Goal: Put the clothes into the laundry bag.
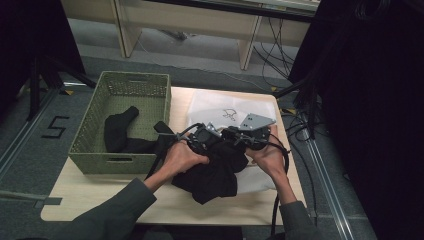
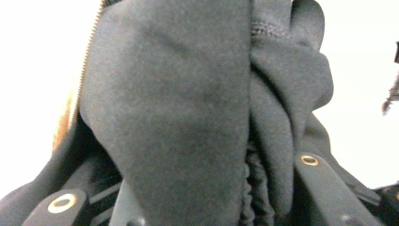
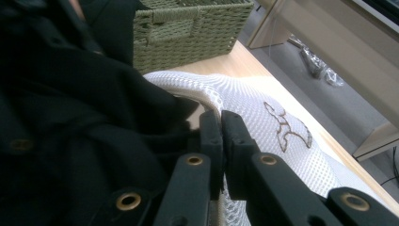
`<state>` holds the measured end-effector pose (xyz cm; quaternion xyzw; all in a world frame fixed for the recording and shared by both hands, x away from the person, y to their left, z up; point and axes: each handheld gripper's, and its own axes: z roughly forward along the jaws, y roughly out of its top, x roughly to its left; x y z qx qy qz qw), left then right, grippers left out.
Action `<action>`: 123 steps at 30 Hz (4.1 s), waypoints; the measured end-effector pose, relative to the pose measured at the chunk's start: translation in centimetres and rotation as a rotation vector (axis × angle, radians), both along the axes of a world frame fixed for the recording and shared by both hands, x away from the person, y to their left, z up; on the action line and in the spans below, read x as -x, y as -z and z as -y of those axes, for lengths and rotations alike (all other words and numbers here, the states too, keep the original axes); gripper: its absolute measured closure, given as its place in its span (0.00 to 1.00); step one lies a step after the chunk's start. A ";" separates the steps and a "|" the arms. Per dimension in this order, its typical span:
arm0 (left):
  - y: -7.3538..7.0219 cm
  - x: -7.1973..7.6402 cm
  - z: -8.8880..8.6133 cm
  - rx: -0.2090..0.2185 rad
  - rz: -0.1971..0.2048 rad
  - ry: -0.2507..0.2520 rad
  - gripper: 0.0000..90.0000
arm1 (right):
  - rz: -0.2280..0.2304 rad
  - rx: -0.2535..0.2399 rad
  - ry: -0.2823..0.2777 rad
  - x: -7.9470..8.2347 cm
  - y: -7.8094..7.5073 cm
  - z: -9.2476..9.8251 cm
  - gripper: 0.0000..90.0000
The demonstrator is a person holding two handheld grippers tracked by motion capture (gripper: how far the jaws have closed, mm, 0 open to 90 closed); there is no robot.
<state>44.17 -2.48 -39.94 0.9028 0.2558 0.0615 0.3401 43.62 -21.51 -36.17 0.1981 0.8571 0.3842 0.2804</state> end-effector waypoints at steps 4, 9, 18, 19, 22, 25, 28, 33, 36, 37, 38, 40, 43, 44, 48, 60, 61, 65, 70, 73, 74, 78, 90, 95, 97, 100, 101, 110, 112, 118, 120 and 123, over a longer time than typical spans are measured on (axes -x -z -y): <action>0.9 -1.1 0.8 -0.022 0.007 -0.050 0.68 | -0.017 0.000 -0.003 0.1 0.2 -0.2 0.99; 2.2 -2.3 1.6 -0.003 -0.004 -0.121 0.65 | -0.005 0.011 -0.010 -0.1 0.4 0.0 0.99; 3.9 -3.1 1.9 -0.046 -0.008 -0.117 0.50 | -0.045 0.012 0.011 -0.4 1.5 0.3 0.99; 4.1 -3.0 2.0 -0.004 -0.023 -0.154 0.46 | -0.050 0.011 0.017 -0.4 1.6 0.4 0.99; 3.7 -2.8 1.7 0.001 -0.034 -0.145 0.34 | -0.045 0.012 0.010 -0.6 1.8 0.4 0.99; 2.7 -2.4 1.3 -0.008 -0.038 -0.133 0.25 | -0.045 0.016 0.002 -0.7 1.9 0.5 0.99; 1.9 -2.1 1.0 -0.001 -0.085 -0.153 0.22 | -0.055 0.015 0.003 -0.7 2.0 0.5 0.99; 0.1 -1.4 -0.1 -0.004 -0.118 -0.129 0.19 | -0.057 0.004 0.022 -0.6 2.0 0.5 0.99; -1.3 -0.7 -1.2 0.019 -0.090 -0.134 0.20 | -0.062 0.001 0.020 -0.6 2.0 0.5 0.99; -2.0 -0.5 -1.7 0.010 -0.083 -0.111 0.20 | -0.061 0.001 0.020 -0.6 2.0 0.5 0.99; -2.4 -0.3 -2.0 0.029 -0.086 -0.116 0.20 | -0.060 0.001 0.020 -0.6 2.0 0.5 0.99; -4.1 0.3 -3.5 0.030 -0.072 -0.084 0.20 | -0.060 0.000 0.018 -0.6 2.0 0.6 0.99; -6.0 1.0 -5.8 0.027 -0.040 -0.071 0.20 | -0.063 -0.002 0.019 -0.5 2.0 0.6 0.99; -6.8 1.3 -7.0 0.041 -0.013 -0.093 0.21 | -0.062 -0.001 0.020 -0.6 2.0 0.6 0.99; -9.0 1.1 -11.8 0.080 0.038 -0.191 0.21 | -0.063 0.000 0.021 -0.5 2.0 0.5 0.99; -4.5 -5.3 -24.3 -0.127 -0.063 -0.519 0.24 | -0.065 0.001 0.021 -0.5 2.0 0.5 0.99; -3.4 -5.9 -25.0 -0.155 -0.108 -0.541 0.24 | -0.064 0.001 0.021 -0.5 2.0 0.5 0.99; -0.1 -7.7 -26.1 -0.204 -0.203 -0.623 0.24 | -0.060 0.003 0.019 -0.6 2.0 0.5 0.99; 2.8 -9.5 -26.7 -0.248 -0.308 -0.686 0.26 | -0.062 0.002 0.019 -0.5 2.0 0.5 0.99; 4.0 -9.8 -26.6 -0.233 -0.347 -0.722 0.26 | -0.062 0.001 0.017 -0.5 2.0 0.6 0.99; 4.3 -9.9 -26.6 -0.253 -0.345 -0.698 0.26 | -0.062 0.001 0.017 -0.5 2.0 0.6 0.99; 5.6 -10.1 -26.0 -0.279 -0.372 -0.727 0.26 | -0.062 0.002 0.016 -0.5 2.0 0.5 0.99; 7.8 -10.0 -25.8 -0.308 -0.346 -0.704 0.55 | -0.063 0.006 0.011 -0.5 2.0 0.6 0.99; 7.2 -9.7 -26.1 -0.316 -0.245 -0.627 0.93 | -0.063 0.003 0.015 -0.5 2.0 0.6 0.99; 7.2 -9.5 -26.0 -0.276 -0.215 -0.625 0.96 | -0.060 0.005 0.013 -0.6 2.0 0.6 0.99; 6.2 -9.0 -25.7 -0.217 -0.199 -0.625 0.96 | -0.058 0.008 0.007 -0.6 1.9 0.7 0.99; 5.3 -9.2 -26.0 -0.235 -0.184 -0.559 0.96 | -0.066 0.007 0.010 -0.6 1.9 0.7 0.99; -3.3 -6.7 -24.7 -0.021 -0.027 -0.462 0.97 | -0.058 0.000 0.021 -0.6 1.9 0.8 0.99; -5.5 -6.0 -24.1 0.001 0.012 -0.418 0.97 | -0.057 0.001 0.022 -0.6 2.0 0.7 0.99; -11.9 -3.6 -21.6 0.129 0.063 -0.292 0.97 | -0.057 0.002 0.022 -0.6 1.9 0.7 0.99; -13.5 -3.1 -20.5 0.124 0.088 -0.258 0.97 | -0.060 0.002 0.022 -0.6 1.9 0.7 0.99; -15.9 -2.1 -18.9 0.173 0.109 -0.198 0.97 | -0.052 0.002 0.019 -0.6 1.9 0.8 0.99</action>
